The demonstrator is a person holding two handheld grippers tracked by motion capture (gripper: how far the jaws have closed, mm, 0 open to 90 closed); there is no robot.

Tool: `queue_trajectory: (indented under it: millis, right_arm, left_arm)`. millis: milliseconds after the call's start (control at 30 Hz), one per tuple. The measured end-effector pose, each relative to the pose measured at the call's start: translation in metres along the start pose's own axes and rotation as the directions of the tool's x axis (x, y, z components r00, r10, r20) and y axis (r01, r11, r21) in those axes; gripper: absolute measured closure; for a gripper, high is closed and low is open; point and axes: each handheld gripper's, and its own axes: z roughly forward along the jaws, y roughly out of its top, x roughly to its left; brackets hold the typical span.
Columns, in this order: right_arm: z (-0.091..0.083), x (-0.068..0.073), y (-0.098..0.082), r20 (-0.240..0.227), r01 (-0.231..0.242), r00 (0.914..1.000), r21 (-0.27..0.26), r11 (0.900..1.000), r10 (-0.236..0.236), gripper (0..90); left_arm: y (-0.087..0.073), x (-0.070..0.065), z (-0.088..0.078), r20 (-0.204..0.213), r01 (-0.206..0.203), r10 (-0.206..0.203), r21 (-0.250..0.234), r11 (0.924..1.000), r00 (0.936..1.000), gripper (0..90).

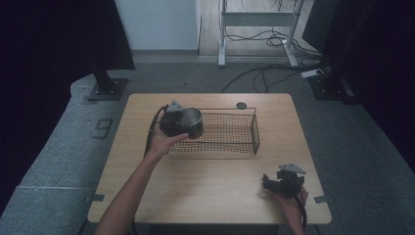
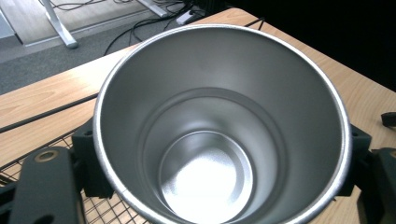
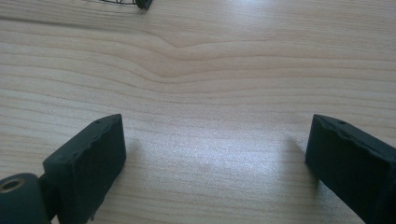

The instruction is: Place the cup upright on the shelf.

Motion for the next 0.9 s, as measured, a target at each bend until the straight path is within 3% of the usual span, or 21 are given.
queue_trajectory:
  millis: [733,900]
  right_arm:
    - [0.0,0.0,0.0,0.0,0.0,1.0,0.0,1.0,0.0,5.0]
    - [0.0,0.0,0.0,0.0,0.0,1.0,0.0,1.0,0.0,5.0]
  left_arm:
    - [0.013,0.009,0.019,-0.014,0.009,-0.009,0.018,0.9998,0.9999,18.8]
    - [0.012,0.011,0.028,-0.029,0.006,-0.005,0.047,0.9989,0.9996,18.7]
